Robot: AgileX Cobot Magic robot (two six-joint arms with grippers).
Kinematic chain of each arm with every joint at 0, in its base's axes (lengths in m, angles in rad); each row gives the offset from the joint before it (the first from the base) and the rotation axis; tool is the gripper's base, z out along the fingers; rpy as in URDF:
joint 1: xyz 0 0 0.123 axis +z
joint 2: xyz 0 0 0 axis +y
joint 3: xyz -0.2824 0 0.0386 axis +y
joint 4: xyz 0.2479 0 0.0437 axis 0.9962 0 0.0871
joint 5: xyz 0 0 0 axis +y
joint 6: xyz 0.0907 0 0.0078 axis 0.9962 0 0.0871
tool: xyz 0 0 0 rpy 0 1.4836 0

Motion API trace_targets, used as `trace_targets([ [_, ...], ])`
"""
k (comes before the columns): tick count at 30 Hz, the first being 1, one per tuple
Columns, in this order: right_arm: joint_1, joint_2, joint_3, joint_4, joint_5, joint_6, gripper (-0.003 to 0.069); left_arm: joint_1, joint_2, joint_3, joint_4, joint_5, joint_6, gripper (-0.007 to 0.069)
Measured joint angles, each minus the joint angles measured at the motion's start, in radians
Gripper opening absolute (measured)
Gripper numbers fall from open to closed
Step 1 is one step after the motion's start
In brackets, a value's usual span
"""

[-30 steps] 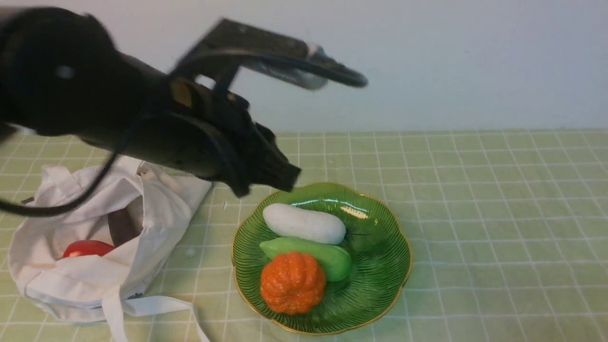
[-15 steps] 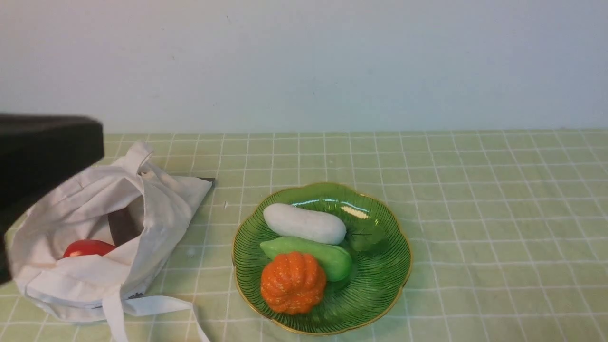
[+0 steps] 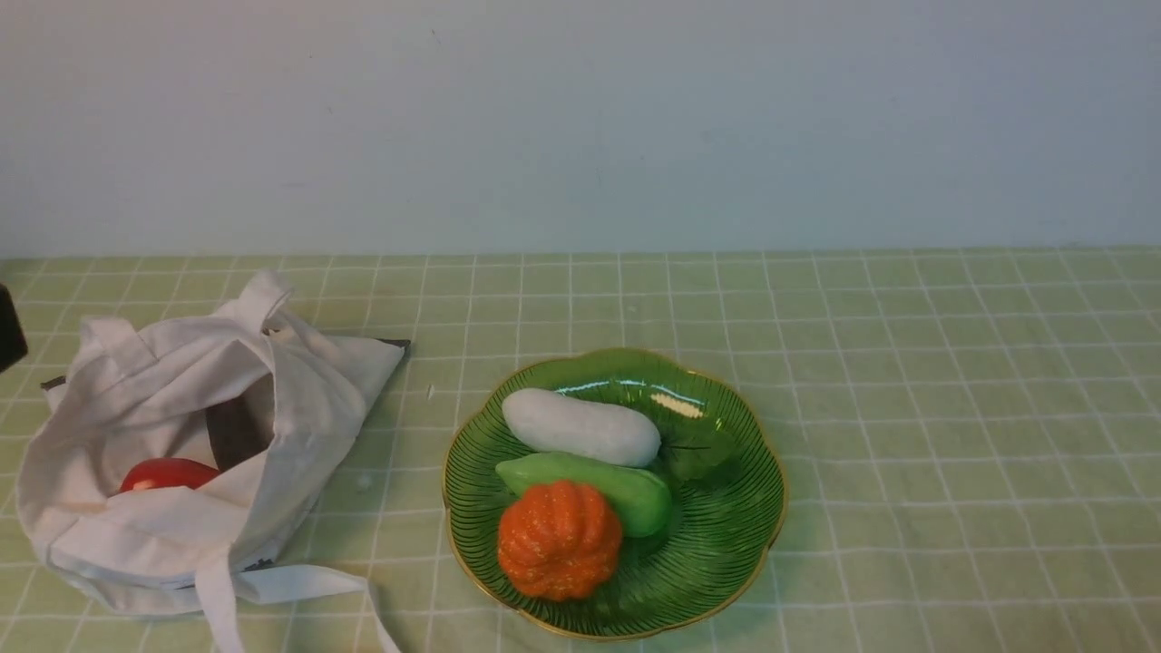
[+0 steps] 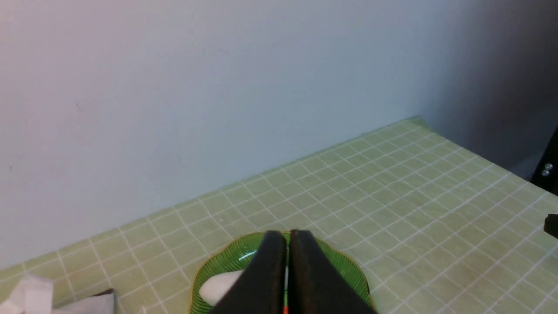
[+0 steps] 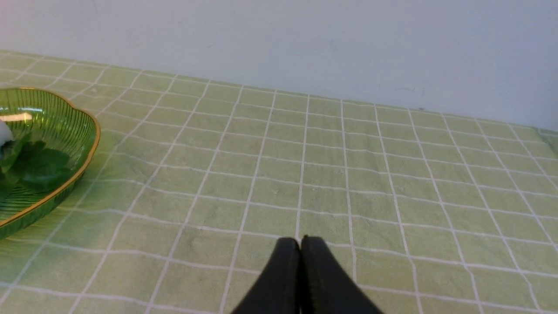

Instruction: Take vegetables from bag on green coffee tablecloth place on plate.

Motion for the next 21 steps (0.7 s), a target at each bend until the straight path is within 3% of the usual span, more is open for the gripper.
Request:
trace_targets([
  [7,0.000,0.000,0.000,0.000,0.000,0.000,-0.0015,0.036,-0.045,0.066,0.062,-0.045,0.000,-0.0005],
  [16,0.000,0.000,0.000,0.000,0.000,0.000,-0.0015,0.314,-0.307,0.574,0.055,-0.360,-0.001,-0.0005],
  [21,0.000,0.000,0.000,0.000,0.000,0.017,-0.0015,0.439,-0.459,0.832,0.063,-0.405,-0.001,-0.0005],
])
